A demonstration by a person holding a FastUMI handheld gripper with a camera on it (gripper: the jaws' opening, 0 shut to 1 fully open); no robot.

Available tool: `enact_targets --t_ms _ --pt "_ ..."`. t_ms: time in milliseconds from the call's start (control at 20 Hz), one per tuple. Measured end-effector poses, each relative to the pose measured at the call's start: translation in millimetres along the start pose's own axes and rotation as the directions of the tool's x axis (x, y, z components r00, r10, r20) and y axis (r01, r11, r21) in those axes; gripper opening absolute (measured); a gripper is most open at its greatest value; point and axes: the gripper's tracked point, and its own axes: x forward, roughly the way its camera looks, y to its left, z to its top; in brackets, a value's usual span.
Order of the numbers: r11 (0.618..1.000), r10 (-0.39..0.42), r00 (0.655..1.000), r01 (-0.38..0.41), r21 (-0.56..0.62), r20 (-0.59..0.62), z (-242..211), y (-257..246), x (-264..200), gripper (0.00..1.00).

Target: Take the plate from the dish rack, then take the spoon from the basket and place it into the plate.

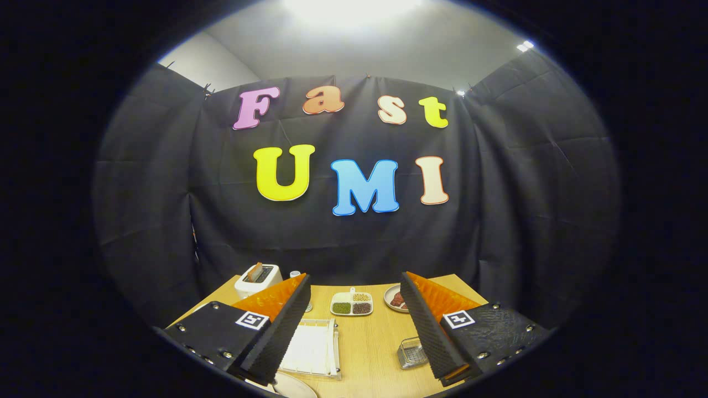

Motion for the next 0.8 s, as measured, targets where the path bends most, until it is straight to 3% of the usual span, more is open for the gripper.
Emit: enact_targets --t_ms 800 --pt "0.999 0.035 0.999 -0.036 0.036 0.021 -3 -48 24 0.99"
